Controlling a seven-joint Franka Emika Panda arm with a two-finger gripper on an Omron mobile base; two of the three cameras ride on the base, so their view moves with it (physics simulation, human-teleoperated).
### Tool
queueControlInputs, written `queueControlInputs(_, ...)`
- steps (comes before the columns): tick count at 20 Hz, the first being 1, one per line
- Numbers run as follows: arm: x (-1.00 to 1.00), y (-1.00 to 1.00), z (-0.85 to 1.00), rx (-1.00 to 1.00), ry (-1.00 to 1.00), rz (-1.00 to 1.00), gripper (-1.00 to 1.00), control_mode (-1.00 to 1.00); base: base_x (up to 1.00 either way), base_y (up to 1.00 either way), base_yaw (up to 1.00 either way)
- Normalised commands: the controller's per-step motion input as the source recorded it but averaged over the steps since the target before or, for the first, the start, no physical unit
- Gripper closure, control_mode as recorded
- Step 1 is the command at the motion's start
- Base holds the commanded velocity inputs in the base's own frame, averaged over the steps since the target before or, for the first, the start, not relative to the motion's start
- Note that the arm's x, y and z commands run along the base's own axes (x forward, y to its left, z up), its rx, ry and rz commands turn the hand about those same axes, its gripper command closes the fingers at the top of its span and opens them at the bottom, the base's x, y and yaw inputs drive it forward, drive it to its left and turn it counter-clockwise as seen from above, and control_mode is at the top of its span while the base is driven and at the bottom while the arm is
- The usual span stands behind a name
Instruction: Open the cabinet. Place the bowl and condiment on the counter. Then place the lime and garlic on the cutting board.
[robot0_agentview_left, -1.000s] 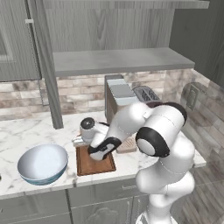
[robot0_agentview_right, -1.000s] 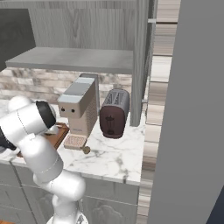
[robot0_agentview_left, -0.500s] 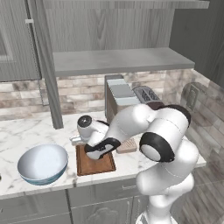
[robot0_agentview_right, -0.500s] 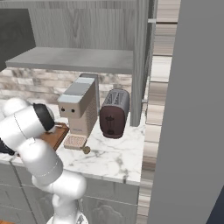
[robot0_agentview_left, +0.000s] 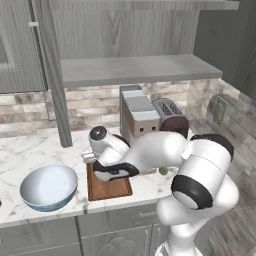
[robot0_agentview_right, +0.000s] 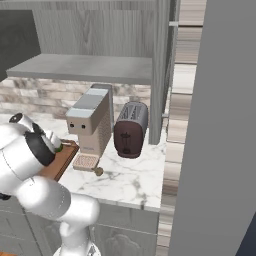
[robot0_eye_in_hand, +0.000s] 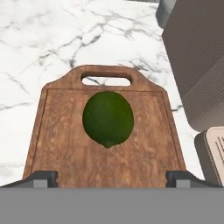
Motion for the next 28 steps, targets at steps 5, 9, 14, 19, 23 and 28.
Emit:
queueControlInputs(5,-0.31,-0.35,0.34,0.00,0.00,-0.03,-1.00,-1.00,0.00,0.00,0.00)
queueControlInputs(9,-0.35,-0.38,0.29,0.00,0.00,-0.04,-1.00,-1.00,0.00,0.00,0.00)
queueControlInputs(14,-0.22,-0.09,0.25,0.00,0.04,0.00,-1.00,-1.00,0.00,0.00,0.00)
queueControlInputs(19,-0.30,-0.15,0.12,0.02,0.01,0.00,-1.00,-1.00,0.00,0.00,0.00)
queueControlInputs(23,-0.36,-0.21,0.00,0.10,-0.09,-0.01,-1.00,-1.00,0.00,0.00,0.00)
queueControlInputs(28,-0.42,-0.39,0.02,0.00,0.04,0.01,-1.00,-1.00,0.00,0.00,0.00)
